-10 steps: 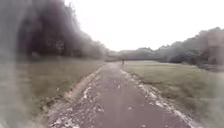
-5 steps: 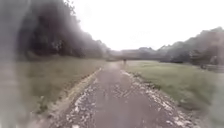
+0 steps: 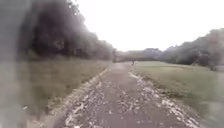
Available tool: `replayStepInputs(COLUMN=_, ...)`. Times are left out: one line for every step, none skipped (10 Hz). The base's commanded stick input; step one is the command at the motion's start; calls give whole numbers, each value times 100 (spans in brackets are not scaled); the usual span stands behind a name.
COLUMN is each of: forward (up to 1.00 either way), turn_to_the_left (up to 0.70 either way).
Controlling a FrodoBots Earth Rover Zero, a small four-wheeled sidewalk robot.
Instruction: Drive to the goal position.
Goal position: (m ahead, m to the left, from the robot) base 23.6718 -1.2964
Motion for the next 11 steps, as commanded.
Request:
replayStepInputs(forward=100, turn_to_the_left=8)
replayStepInputs(forward=100, turn_to_the_left=22)
replayStepInputs(forward=100, turn_to_the_left=0)
replayStepInputs(forward=100, turn_to_the_left=0)
replayStepInputs(forward=100, turn_to_the_left=0)
replayStepInputs(forward=100, turn_to_the_left=0)
replayStepInputs(forward=100, turn_to_the_left=0)
replayStepInputs(forward=100, turn_to_the_left=0)
replayStepInputs(forward=100, turn_to_the_left=0)
replayStepInputs(forward=100, turn_to_the_left=0)
replayStepInputs(forward=100, turn_to_the_left=-8)
